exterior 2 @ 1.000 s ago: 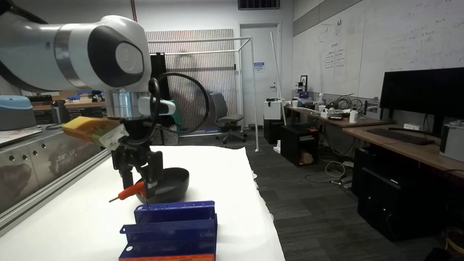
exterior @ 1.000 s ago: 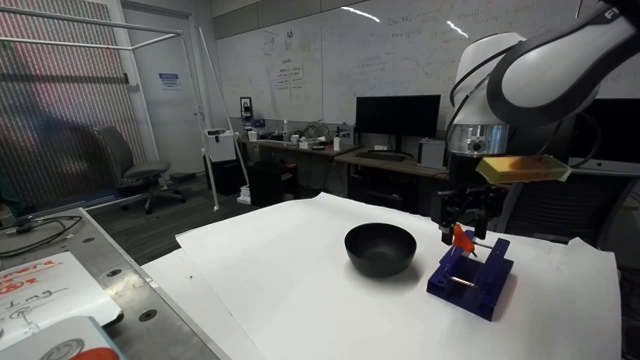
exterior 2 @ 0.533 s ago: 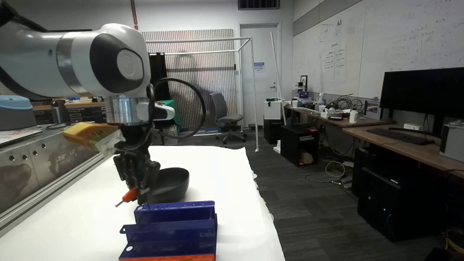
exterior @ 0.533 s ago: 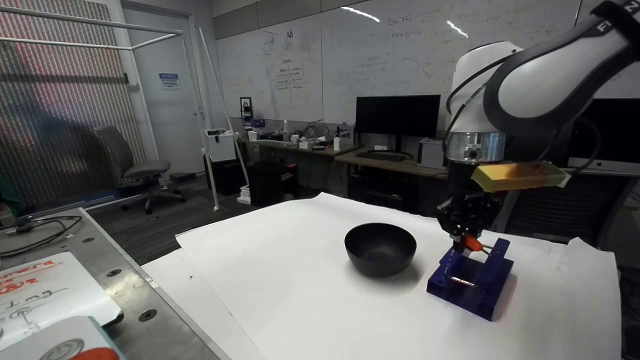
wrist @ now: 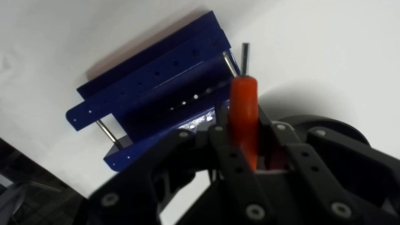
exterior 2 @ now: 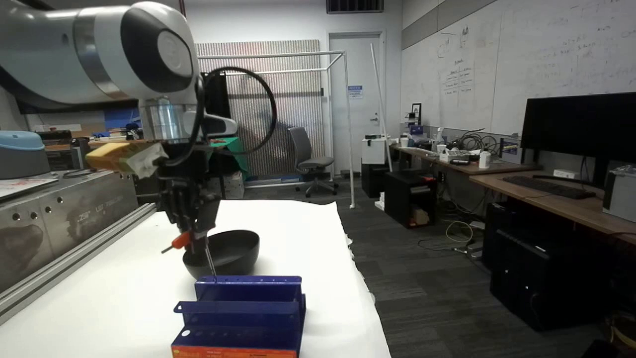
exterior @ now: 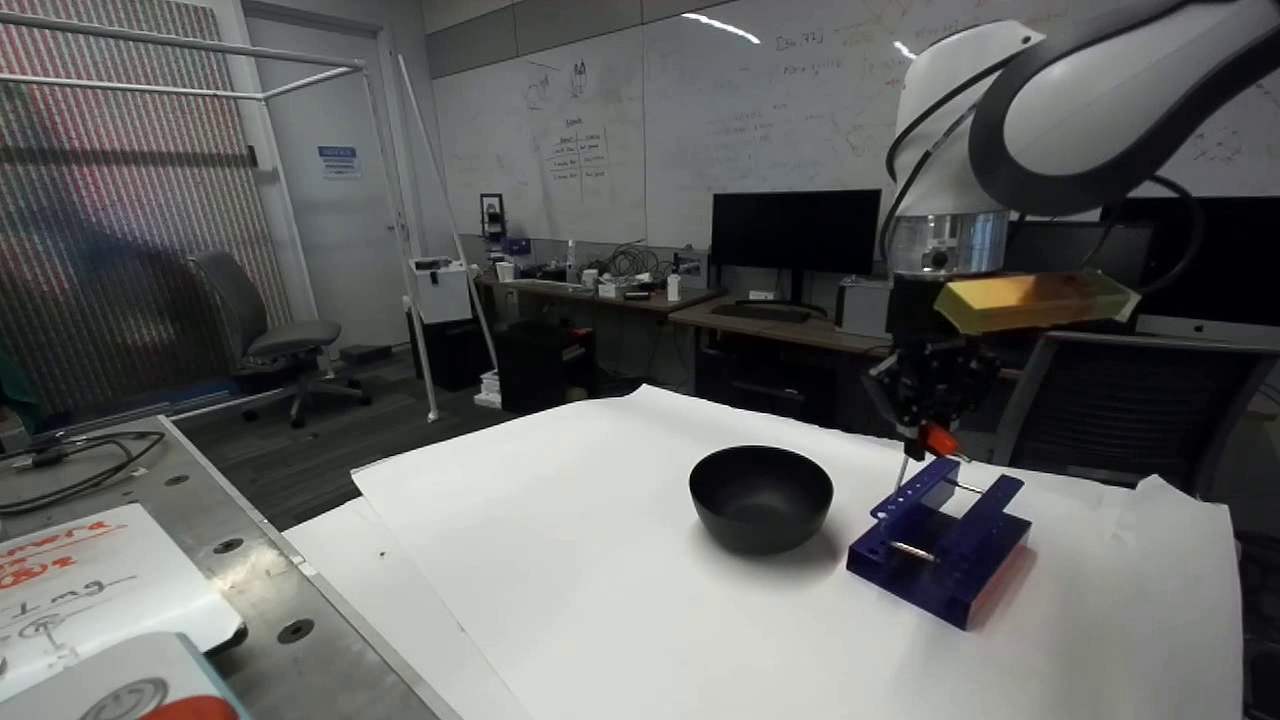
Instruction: Put the orange object into the bowl.
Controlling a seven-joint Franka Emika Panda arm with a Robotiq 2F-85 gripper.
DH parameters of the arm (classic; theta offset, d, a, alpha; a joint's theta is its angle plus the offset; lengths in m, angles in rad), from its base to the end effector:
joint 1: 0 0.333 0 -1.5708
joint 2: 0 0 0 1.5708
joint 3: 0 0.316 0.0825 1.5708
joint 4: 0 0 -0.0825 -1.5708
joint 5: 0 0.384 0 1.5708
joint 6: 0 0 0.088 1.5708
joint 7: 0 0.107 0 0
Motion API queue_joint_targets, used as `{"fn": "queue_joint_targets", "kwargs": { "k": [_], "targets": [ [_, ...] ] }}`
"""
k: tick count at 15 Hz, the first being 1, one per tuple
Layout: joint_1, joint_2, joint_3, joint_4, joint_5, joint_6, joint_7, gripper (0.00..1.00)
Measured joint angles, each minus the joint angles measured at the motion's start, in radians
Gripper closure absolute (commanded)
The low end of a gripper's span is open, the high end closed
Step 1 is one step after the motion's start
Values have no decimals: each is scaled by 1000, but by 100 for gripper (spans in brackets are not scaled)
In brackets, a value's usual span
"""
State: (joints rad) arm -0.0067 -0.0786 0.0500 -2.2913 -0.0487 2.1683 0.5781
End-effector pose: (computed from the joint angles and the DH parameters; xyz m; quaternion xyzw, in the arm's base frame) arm 0.4972 0.0198 0.3799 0.9676 -0.2505 -0.0145 0.0275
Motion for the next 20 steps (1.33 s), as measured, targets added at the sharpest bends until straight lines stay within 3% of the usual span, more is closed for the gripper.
{"fn": "queue_joint_targets", "kwargs": {
  "k": [4,9,15,19,20],
  "targets": [
    [-2,-93,-9,52,38,-32,-2,92],
    [-9,-123,-71,67,271,52,-118,92],
    [-10,79,-128,61,670,174,-506,92],
    [-10,210,-113,88,769,194,-640,91],
    [-11,236,-106,97,786,198,-664,80]
  ]
}}
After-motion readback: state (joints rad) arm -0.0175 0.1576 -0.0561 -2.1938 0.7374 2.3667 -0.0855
